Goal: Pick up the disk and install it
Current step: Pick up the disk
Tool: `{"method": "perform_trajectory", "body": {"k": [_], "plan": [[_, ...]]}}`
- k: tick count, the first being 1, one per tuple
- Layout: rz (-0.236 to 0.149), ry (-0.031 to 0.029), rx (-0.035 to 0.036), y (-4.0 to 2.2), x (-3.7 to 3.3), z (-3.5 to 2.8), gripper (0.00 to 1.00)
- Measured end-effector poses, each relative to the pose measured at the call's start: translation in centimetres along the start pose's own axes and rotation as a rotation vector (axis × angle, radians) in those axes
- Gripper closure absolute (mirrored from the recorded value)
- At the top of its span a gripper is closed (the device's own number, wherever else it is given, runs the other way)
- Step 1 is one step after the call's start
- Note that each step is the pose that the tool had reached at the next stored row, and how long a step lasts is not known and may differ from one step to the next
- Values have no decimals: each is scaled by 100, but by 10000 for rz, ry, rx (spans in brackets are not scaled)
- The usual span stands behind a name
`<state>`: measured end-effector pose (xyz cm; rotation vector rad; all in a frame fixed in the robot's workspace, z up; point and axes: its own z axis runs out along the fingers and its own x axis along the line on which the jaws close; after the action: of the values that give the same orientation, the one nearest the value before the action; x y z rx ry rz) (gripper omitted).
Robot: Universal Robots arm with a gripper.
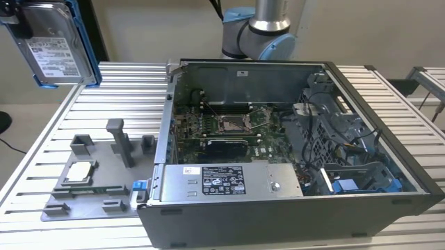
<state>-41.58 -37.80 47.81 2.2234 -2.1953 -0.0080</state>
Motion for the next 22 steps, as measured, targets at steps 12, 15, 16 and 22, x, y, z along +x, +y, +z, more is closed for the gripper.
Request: {"method": "perform_trajectory", "body": {"k": [12,15,16,22], "plan": [[0,0,3,2,0,-104,100],[0,0,4,2,0,-104,100],[0,0,4,1,0,-104,100],[0,1,6,-41,0,-105,100]]}}
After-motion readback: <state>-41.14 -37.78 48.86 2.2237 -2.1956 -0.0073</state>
